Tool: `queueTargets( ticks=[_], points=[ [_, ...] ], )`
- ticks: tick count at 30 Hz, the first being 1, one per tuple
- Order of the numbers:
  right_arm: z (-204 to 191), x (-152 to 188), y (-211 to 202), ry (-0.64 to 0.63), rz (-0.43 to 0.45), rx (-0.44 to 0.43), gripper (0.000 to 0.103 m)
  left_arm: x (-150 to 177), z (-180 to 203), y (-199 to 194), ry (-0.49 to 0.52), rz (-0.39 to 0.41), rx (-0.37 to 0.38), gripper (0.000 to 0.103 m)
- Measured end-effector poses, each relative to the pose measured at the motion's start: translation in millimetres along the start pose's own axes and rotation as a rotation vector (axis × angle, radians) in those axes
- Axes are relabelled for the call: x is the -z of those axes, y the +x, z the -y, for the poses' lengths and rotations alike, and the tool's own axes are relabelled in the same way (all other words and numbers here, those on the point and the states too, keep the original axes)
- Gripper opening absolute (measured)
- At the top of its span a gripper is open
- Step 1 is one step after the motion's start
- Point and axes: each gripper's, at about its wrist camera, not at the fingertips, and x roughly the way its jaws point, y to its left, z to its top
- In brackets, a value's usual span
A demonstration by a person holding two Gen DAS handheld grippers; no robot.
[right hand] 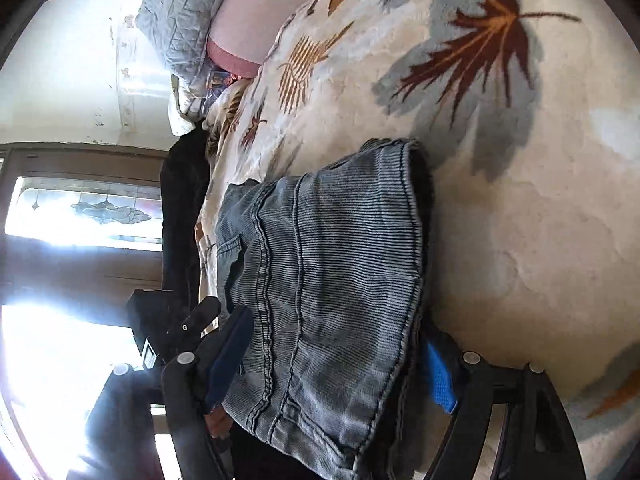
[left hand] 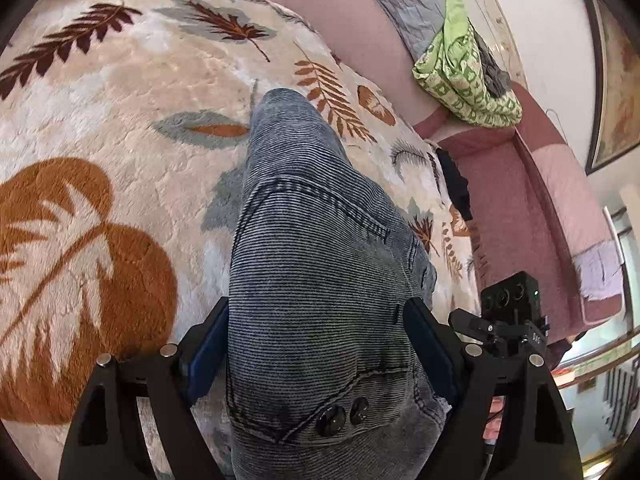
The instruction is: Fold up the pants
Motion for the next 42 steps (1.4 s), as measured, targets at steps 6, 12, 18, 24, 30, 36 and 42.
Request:
queueTargets(
  ticks=[6,12,18,24,30,36,42],
  points=[
    [-25.0,8.1,4.9,-0.118,0.000,0.204,0.043,2.5,5.9,1.3,0.057,0.017,-0.067,0.064],
    [-37.4,13.0,13.1,-0.184,0.015,0.299,0.036,7.6,18.4,4.2,0.178,0.019,-0.192,0.047],
    [-70.6,19.9,-7.2,-0.238,0.102,0.244,0.026,10.5,44.2,-14.3,0.290,0.070,-0.229,0.027],
    [-131.2,0.3,-30.9,-0.339,0.164,0.197,0.026,-14.5,87.0,-60.5,0.403,0.196,-0.232,0.027],
    [-186.2,-46.7,-34.2,-0.417,0.192,0.190,0.026,-77.7,88.1,-81.8,0.385,0.251,-0.200,0.027],
    [-167.5,-72.1,-1.4,-0.369,0.150,0.208,0.026,-97.8,56.4,-51.2,0.323,0.210,-0.211,0.028],
    [-86.7,-81.9,57.8,-0.225,0.058,0.268,0.036,-85.6,-1.1,14.0,0.218,0.063,-0.332,0.056]
  ],
)
